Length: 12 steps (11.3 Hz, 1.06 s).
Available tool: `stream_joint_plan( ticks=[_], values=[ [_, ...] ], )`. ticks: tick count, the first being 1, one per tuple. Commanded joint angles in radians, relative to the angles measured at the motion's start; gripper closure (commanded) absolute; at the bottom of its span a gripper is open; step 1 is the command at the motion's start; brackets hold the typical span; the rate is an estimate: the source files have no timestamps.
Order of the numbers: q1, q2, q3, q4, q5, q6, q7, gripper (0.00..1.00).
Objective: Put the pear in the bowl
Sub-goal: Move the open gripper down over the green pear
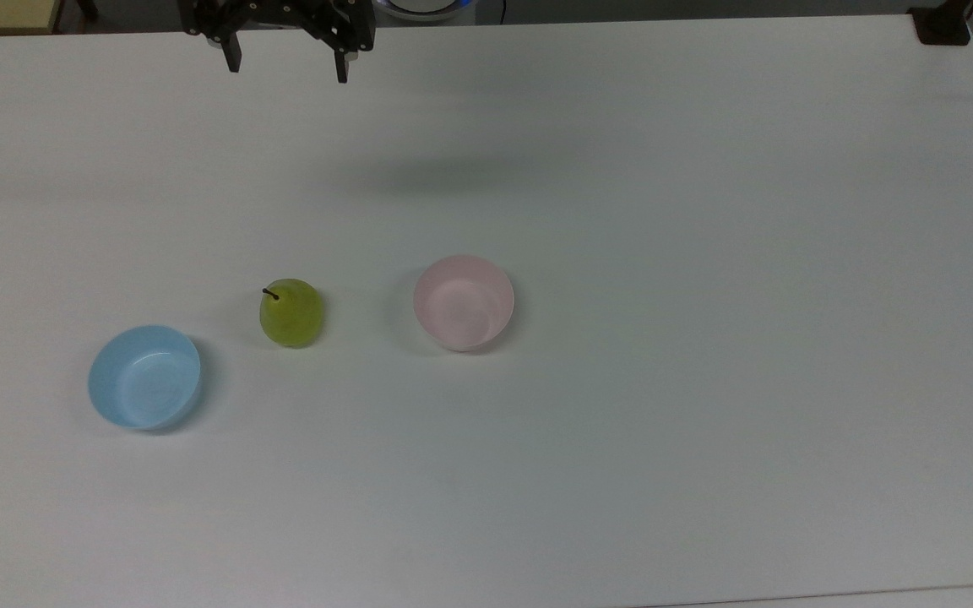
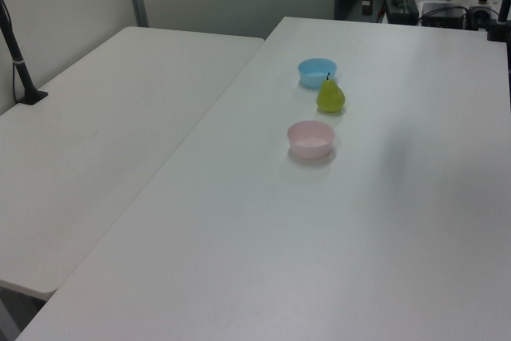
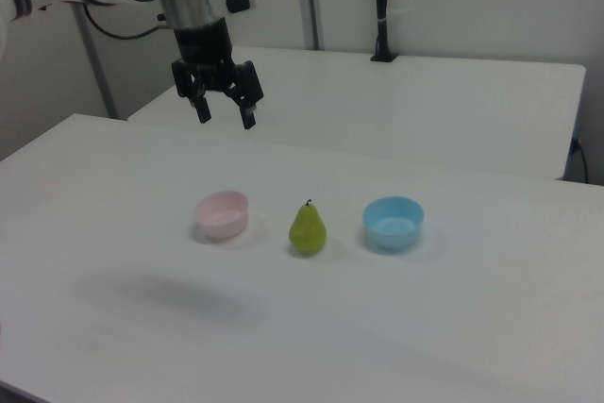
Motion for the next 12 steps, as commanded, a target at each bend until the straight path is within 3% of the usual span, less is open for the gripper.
stream_joint_plan(
  ticks=[1, 4, 12],
  values=[
    [-0.011, 0.007, -0.010, -0.030, 0.023, 0.101, 0.002, 0.00],
    [-0.037, 0.054, -0.011, -0.029, 0.043, 0.186, -0.001, 0.00],
    [-0.046, 0.298, -0.010, -0.029, 0.040, 0.382, -0.022, 0.00]
  ],
)
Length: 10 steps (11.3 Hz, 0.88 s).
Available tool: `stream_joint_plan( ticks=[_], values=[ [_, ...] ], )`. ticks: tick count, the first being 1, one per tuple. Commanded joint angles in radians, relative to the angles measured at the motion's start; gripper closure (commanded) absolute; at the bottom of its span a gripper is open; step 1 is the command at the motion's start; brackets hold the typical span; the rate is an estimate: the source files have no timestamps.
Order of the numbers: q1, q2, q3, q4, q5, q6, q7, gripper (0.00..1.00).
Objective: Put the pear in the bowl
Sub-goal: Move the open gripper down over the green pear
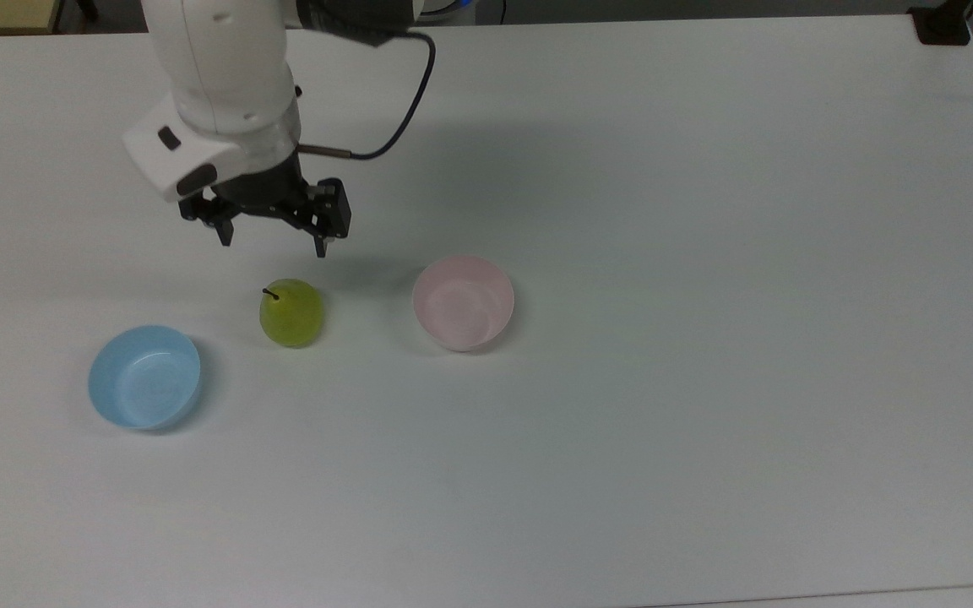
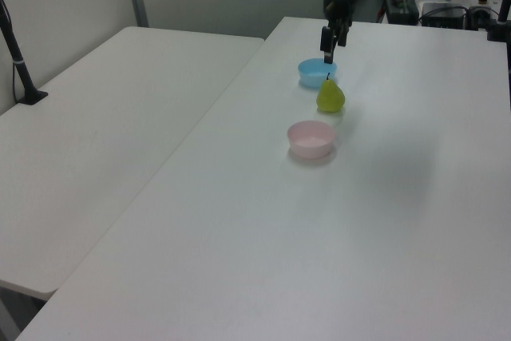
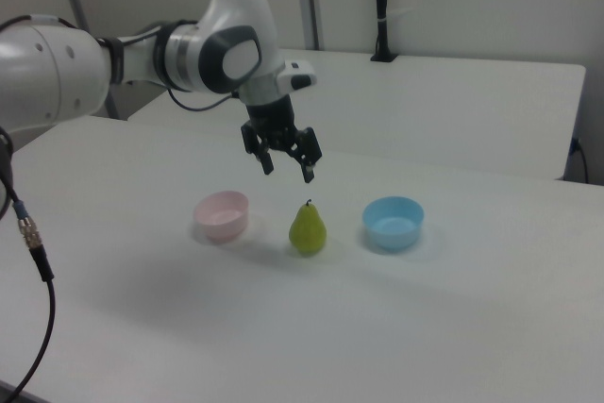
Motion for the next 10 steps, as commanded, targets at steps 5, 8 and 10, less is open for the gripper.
stream_joint_plan(
  ticks=[5, 8, 10],
  values=[
    [0.001, 0.119, -0.006, -0.020, 0.005, 0.069, -0.140, 0.00],
    [0.001, 0.125, -0.006, -0.070, -0.001, 0.139, -0.212, 0.00],
    [-0.011, 0.150, -0.006, -0.072, -0.001, 0.169, -0.228, 0.00]
  ],
)
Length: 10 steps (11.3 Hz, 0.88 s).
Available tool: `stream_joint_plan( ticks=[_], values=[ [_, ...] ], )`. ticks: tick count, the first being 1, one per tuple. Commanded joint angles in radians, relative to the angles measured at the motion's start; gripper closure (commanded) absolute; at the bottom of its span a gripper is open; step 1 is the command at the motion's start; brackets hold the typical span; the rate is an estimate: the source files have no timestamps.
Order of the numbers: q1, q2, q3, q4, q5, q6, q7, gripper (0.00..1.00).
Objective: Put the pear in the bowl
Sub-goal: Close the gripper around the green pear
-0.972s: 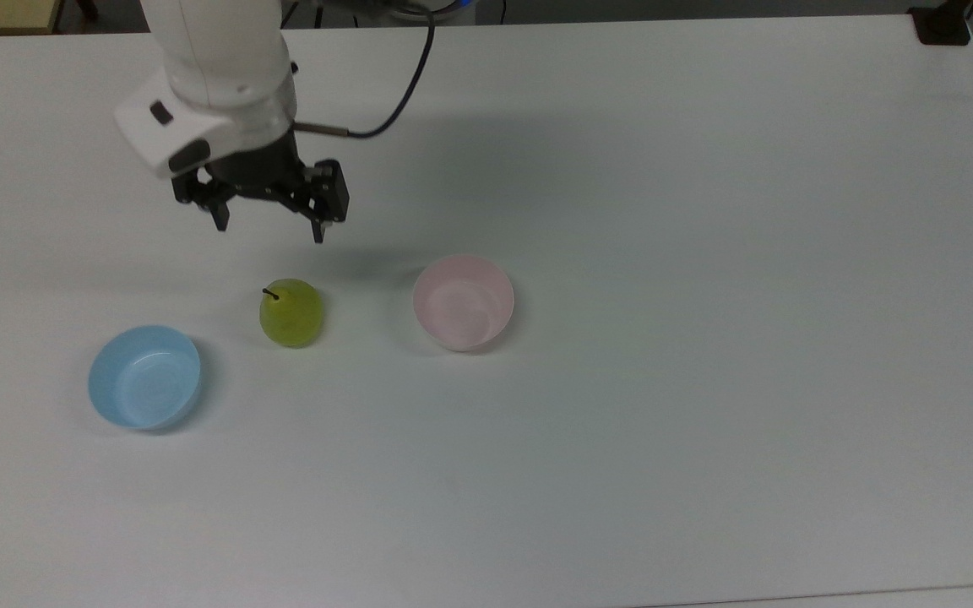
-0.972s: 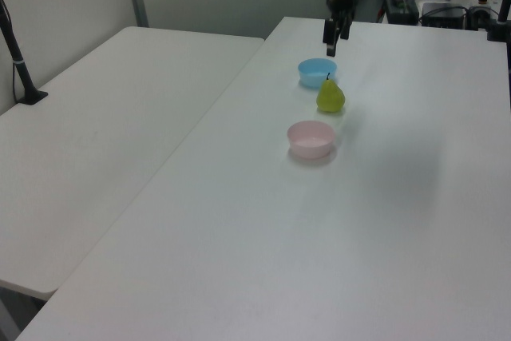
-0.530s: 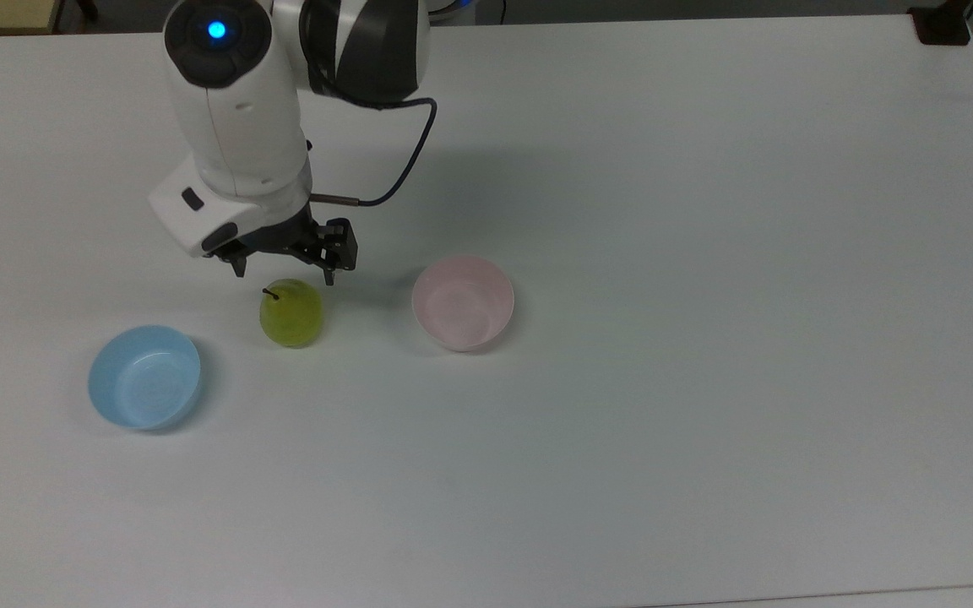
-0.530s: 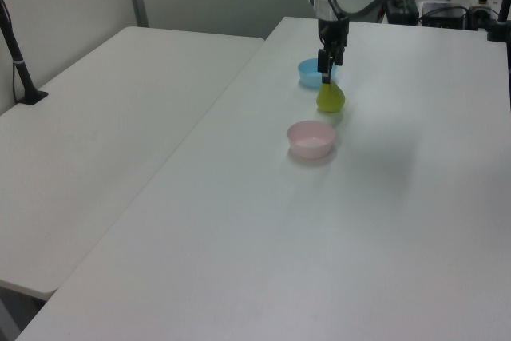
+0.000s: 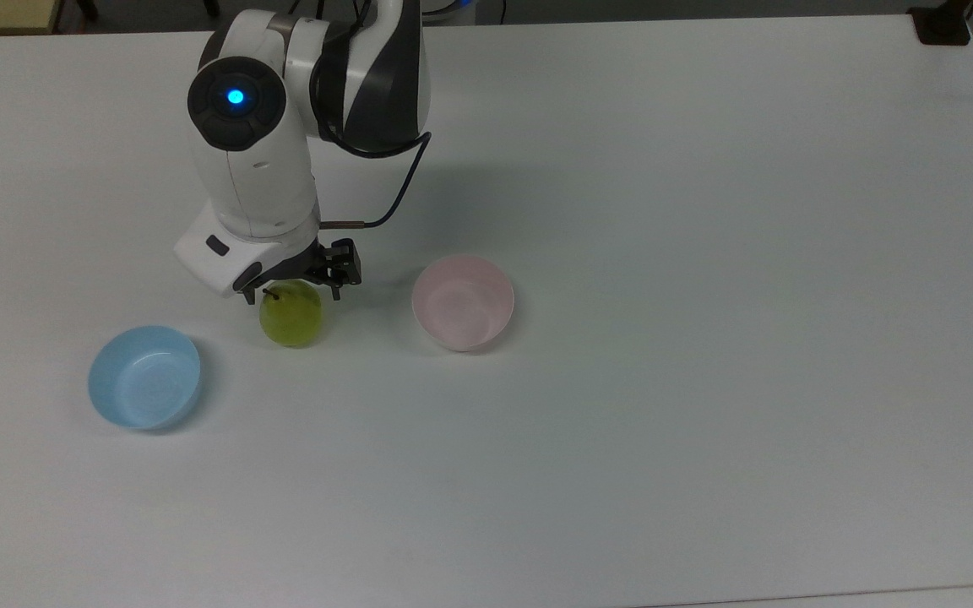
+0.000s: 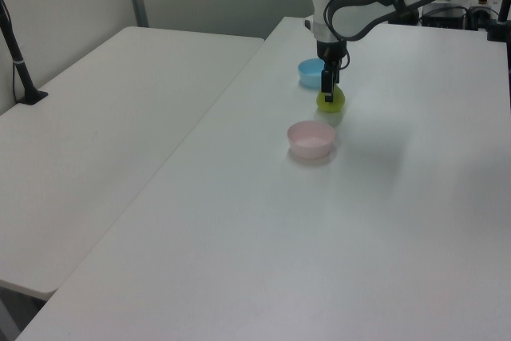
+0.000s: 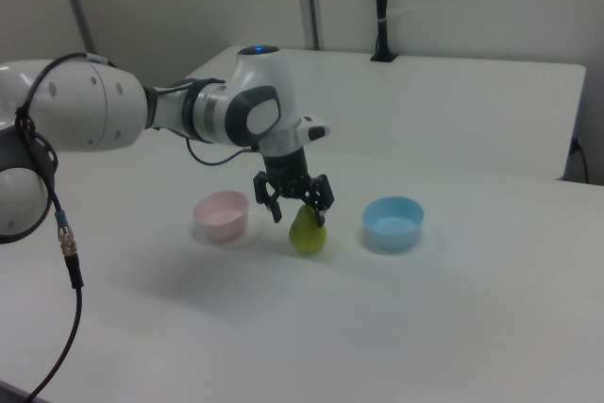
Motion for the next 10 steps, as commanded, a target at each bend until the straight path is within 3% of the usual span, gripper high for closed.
stream_joint_plan(
  ticks=[1, 4, 7, 8, 10],
  values=[
    [-0.007, 0.020, -0.006, -0.031, -0.001, 0.069, -0.044, 0.01],
    [-0.010, 0.037, -0.006, -0.031, -0.001, 0.092, -0.044, 0.20],
    [-0.010, 0.036, -0.006, -0.030, -0.001, 0.089, -0.042, 0.63],
    [-0.010, 0.025, -0.006, -0.027, -0.001, 0.080, -0.038, 0.68],
    [-0.010, -0.024, -0.007, -0.030, 0.001, 0.046, -0.028, 0.69]
  ],
)
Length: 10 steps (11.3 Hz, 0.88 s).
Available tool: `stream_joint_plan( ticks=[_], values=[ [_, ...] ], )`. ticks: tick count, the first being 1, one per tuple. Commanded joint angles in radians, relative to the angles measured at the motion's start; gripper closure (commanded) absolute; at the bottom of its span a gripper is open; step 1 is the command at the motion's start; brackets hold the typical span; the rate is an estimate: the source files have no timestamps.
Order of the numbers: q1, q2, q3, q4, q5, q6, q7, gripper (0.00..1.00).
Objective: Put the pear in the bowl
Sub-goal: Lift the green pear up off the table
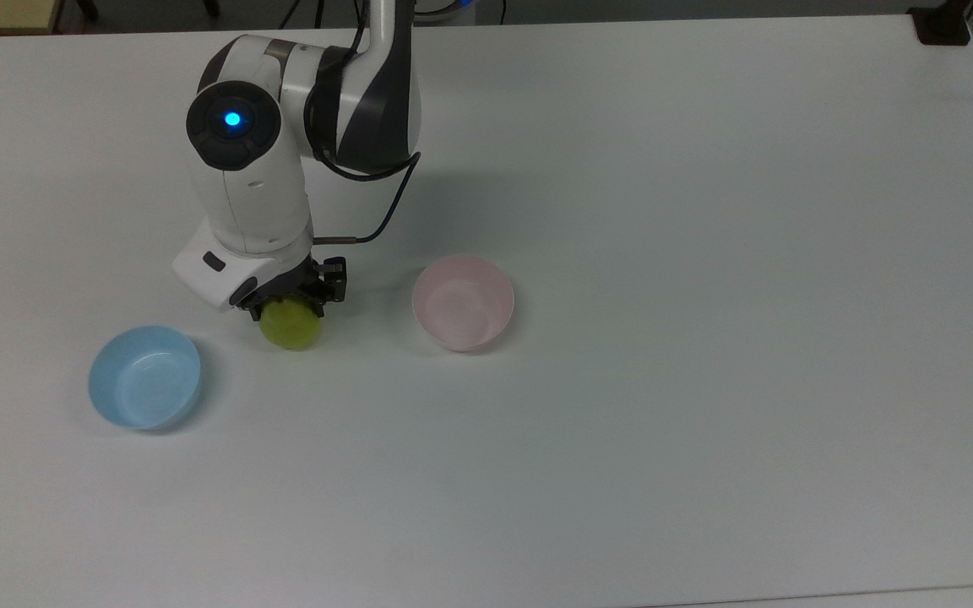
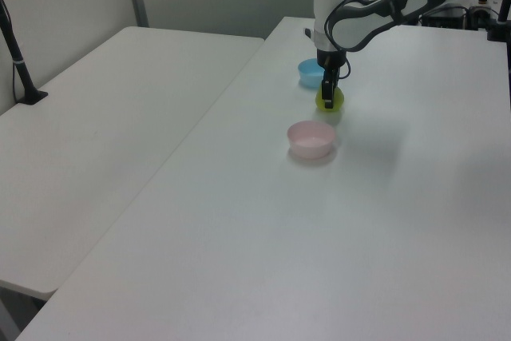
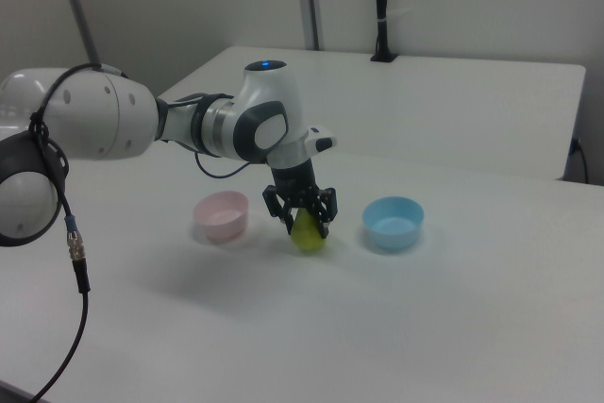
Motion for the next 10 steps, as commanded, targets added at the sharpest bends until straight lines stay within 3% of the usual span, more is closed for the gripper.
stream_joint_plan(
  ticks=[1, 7, 10],
  values=[
    [0.004, -0.088, -0.007, -0.015, 0.000, -0.071, -0.008, 0.69],
    [0.021, -0.264, -0.004, -0.013, -0.021, -0.252, 0.044, 0.69],
    [0.109, -0.281, -0.001, -0.018, -0.021, -0.264, 0.193, 0.69]
  ],
)
